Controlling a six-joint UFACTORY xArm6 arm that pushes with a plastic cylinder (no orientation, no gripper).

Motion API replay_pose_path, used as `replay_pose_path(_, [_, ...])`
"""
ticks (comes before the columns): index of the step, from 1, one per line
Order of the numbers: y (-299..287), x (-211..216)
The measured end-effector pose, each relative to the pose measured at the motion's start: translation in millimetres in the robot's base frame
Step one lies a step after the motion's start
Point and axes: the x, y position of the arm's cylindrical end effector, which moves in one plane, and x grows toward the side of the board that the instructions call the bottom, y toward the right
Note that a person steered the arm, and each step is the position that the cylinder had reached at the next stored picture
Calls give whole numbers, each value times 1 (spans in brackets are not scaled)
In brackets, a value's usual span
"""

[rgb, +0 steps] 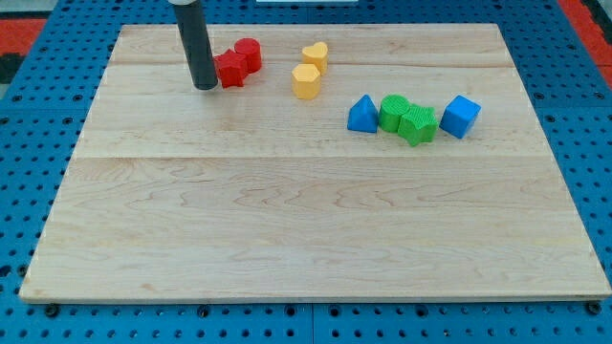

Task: Place the red blocks close to the yellow blocks

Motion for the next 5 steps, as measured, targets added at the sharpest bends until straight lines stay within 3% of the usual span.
replay_pose_path(1, [-47, -30])
replay_pose_path(2, [-9, -43])
replay_pose_path(3, [29, -17])
replay_pose_path(4, [8, -4])
replay_pose_path(5, [50, 73])
